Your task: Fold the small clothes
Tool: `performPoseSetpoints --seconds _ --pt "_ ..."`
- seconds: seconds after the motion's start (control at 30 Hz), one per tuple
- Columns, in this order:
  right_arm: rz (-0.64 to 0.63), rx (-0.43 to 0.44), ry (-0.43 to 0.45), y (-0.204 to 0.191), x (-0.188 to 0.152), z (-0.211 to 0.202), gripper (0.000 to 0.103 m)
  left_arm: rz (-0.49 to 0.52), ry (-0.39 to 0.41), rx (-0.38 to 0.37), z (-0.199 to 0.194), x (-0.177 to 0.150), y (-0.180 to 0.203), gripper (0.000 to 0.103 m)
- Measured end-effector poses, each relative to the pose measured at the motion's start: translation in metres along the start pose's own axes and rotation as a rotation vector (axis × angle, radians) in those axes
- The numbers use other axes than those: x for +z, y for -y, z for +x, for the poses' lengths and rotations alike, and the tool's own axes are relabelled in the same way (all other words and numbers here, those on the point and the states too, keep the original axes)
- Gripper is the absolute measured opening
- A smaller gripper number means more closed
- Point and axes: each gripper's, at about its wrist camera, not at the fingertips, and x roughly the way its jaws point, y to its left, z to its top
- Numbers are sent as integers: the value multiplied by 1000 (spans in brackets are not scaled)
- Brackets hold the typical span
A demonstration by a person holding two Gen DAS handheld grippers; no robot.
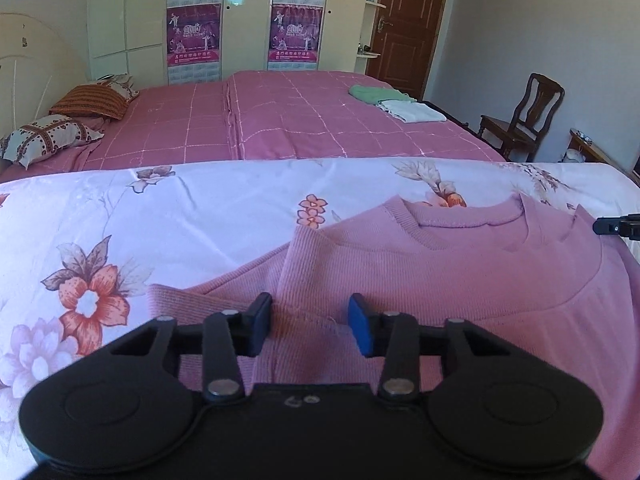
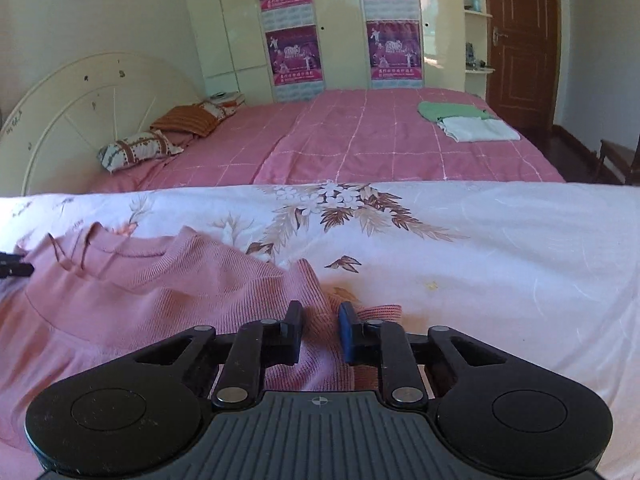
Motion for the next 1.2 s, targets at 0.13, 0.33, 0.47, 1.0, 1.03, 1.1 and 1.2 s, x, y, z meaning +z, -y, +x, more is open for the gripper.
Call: performPoseSetpoints --seconds 0.13,0.33,0.47,1.0,1.03,1.1,1.2 --pt "-57 -19 43 -5 -8 1 8 16 108 16 -17 -3 4 13" --pt "-62 -34 295 -19 -1 -36 7 -87 389 98 -60 -9 3 12" --pt "-28 -71 200 -16 1 -3 7 -139 232 153 -23 -2 -4 13" --pt "-12 -127 152 -18 -1 -10 47 -68 306 193 -49 0 19 78" --pt "-23 -66 161 -26 1 -16 47 -37 295 151 -47 5 36 79" --pt "-36 41 114 -52 4 -11 47 21 239 65 -30 11 71 80" --pt "-103 142 68 -106 3 12 47 150 184 12 -6 8 121 80"
